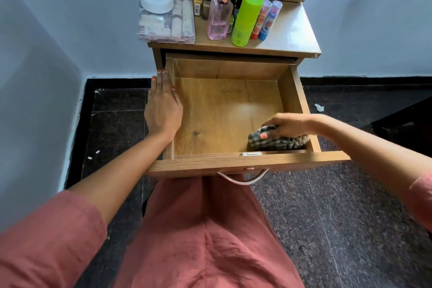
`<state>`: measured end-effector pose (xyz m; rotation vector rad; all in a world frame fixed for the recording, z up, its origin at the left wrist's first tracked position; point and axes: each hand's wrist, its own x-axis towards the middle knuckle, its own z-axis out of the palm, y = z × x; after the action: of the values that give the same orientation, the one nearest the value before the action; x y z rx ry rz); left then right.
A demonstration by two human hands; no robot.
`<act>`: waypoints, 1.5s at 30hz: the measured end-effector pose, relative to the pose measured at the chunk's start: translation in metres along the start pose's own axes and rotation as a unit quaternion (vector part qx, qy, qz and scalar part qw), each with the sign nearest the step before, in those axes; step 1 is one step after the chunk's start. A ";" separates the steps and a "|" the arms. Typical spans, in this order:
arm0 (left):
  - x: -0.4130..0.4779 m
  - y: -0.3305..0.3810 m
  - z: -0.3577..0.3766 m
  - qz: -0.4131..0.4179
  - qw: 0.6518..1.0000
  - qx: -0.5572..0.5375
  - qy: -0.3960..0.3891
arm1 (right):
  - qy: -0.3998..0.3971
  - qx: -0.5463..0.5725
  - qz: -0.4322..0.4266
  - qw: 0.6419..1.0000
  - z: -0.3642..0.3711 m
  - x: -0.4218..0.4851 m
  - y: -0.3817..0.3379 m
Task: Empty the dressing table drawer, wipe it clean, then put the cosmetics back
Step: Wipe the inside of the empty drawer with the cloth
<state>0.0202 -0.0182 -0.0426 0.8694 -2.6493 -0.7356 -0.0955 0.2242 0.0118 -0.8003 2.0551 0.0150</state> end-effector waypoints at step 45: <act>-0.004 0.003 -0.005 0.014 1.000 -0.001 -0.008 | 0.060 -0.514 0.067 0.853 0.003 -0.014 0.021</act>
<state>0.0246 -0.0157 -0.0370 0.8291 -2.6693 -0.7405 -0.0994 0.2492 0.0145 -1.2883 2.1480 1.2612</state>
